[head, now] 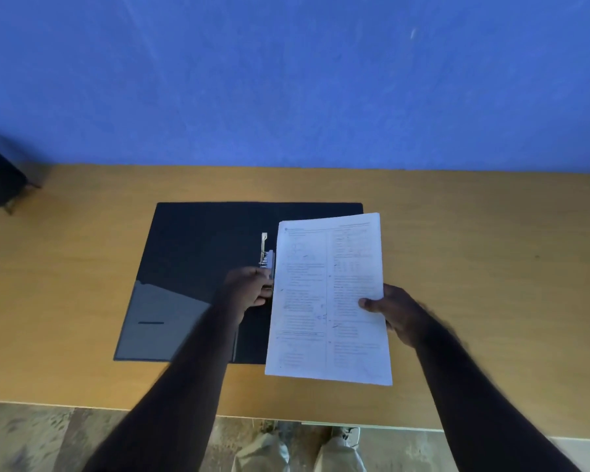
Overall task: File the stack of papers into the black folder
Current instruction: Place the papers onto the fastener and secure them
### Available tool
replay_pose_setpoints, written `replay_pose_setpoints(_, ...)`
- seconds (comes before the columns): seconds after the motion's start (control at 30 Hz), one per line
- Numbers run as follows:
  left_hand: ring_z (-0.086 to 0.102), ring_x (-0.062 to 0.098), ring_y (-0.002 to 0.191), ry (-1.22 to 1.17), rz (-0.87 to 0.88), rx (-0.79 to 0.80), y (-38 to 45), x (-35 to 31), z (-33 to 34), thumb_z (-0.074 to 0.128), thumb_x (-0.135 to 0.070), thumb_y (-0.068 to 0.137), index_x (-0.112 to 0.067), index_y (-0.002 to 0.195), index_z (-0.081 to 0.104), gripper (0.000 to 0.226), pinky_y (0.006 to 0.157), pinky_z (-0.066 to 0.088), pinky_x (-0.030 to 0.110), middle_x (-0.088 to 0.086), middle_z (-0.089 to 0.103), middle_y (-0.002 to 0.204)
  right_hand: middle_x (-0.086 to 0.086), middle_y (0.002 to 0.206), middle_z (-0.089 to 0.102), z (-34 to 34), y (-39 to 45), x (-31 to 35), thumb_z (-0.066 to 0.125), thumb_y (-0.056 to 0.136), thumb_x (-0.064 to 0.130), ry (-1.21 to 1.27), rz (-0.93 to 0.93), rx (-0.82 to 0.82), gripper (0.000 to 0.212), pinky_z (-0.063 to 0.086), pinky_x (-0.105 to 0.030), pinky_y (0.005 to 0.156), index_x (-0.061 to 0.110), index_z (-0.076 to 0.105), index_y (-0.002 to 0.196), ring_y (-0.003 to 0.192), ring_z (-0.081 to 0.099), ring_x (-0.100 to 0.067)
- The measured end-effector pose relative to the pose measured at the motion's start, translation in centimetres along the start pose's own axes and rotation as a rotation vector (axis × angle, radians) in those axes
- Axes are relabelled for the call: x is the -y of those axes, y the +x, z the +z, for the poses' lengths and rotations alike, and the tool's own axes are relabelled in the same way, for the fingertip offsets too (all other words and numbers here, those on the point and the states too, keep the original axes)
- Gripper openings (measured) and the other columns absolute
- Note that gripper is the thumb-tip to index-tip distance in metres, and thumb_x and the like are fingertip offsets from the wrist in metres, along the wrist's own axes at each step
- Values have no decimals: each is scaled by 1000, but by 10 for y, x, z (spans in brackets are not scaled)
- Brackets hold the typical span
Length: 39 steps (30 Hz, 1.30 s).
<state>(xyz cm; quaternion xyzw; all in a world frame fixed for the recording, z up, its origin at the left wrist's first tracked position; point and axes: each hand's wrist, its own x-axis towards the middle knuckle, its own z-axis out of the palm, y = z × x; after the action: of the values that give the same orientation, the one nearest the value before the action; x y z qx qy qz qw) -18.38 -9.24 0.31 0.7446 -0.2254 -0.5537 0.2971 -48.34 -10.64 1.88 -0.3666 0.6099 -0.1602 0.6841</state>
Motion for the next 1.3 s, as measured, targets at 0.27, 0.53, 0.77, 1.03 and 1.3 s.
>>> replay_pose_setpoints(0.27, 69, 29, 103, 266, 179, -226, 24, -28, -20, 44, -12, 81, -19, 118, 69, 45, 87, 57, 40, 7, 72, 118, -6, 117, 76, 4, 17, -1, 69, 92, 5, -1, 43, -81, 30, 58, -39, 74, 14, 69, 121, 102, 72, -29)
replay_pose_setpoints(0.53, 53, 24, 66, 425, 170, -82, 47, -45, -11, 46, -13, 86, -29, 69, 54, 25, 68, 52, 38, 7, 59, 73, -8, 122, 74, 7, 36, 13, 68, 93, 3, -6, 49, -67, 33, 58, -44, 86, 11, 67, 125, 108, 70, -32)
replay_pose_setpoints(0.77, 57, 23, 71, 383, 117, -67, 65, -49, -6, 49, -8, 91, -15, 80, 61, 18, 77, 57, 41, 6, 59, 80, -11, 124, 72, 11, 47, 21, 66, 95, 5, -89, 72, -72, 35, 51, -56, 102, 9, 65, 129, 112, 68, -34)
replay_pose_setpoints(1.03, 51, 16, 60, 143, 71, -89, 63, -44, -15, 51, -25, 97, -13, 85, 65, 22, 59, 42, 27, 7, 65, 84, -12, 126, 71, 22, 54, 20, 67, 94, 7, -105, 86, -60, 34, 50, -58, 103, 7, 63, 128, 114, 67, -36)
replay_pose_setpoints(1.3, 52, 14, 61, 51, 68, -23, 45, -27, -27, 53, -42, 95, -13, 79, 70, 37, 62, 39, 30, -2, 69, 70, -9, 129, 69, 30, 58, 24, 64, 96, 9, -307, 7, -74, 32, 53, -54, 100, 10, 61, 128, 116, 66, -33)
